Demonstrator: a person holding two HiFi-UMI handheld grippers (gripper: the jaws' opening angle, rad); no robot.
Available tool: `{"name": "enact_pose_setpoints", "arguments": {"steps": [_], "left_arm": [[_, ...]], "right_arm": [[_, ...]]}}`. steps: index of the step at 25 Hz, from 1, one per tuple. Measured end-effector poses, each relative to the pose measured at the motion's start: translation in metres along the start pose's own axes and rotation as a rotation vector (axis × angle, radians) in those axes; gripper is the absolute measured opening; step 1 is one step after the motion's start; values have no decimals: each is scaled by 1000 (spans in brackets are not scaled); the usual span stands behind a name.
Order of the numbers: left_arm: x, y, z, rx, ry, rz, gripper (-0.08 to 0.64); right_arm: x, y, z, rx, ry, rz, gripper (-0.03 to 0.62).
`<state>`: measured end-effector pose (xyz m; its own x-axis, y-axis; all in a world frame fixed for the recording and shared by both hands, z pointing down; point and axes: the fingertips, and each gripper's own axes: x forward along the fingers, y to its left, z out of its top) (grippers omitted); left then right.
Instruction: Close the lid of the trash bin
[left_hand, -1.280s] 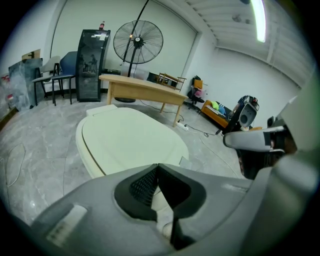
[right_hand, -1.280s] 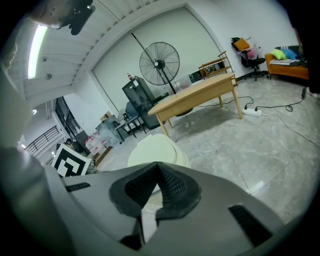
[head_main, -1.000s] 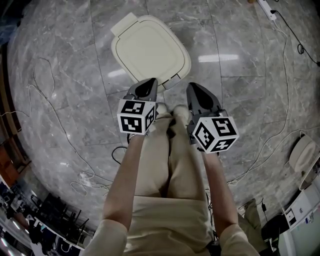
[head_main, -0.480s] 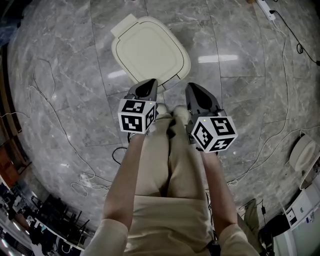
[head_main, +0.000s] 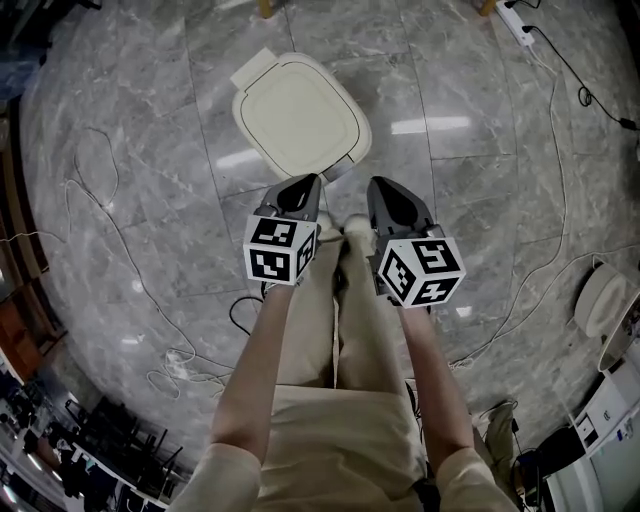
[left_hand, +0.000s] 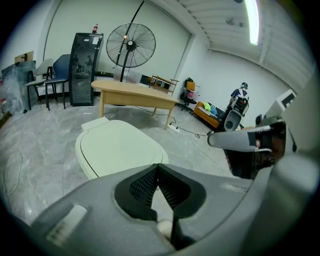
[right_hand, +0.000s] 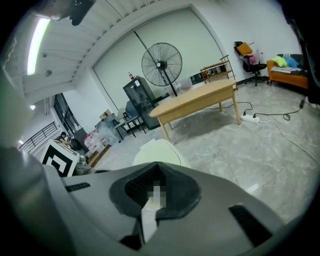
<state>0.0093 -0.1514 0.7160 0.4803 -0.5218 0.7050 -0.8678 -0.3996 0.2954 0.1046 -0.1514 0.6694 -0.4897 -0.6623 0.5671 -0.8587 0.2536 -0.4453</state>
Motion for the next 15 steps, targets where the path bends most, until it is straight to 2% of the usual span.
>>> {"name": "enact_pose_setpoints", "arguments": {"steps": [6, 15], "left_arm": [[-38, -21, 29, 6, -42, 0, 23], [-91, -48, 74, 10, -133, -3, 23]], "right_arm": [[-25, 15, 27, -37, -1, -18, 5], [-59, 37, 55, -166, 33, -48, 5]]}}
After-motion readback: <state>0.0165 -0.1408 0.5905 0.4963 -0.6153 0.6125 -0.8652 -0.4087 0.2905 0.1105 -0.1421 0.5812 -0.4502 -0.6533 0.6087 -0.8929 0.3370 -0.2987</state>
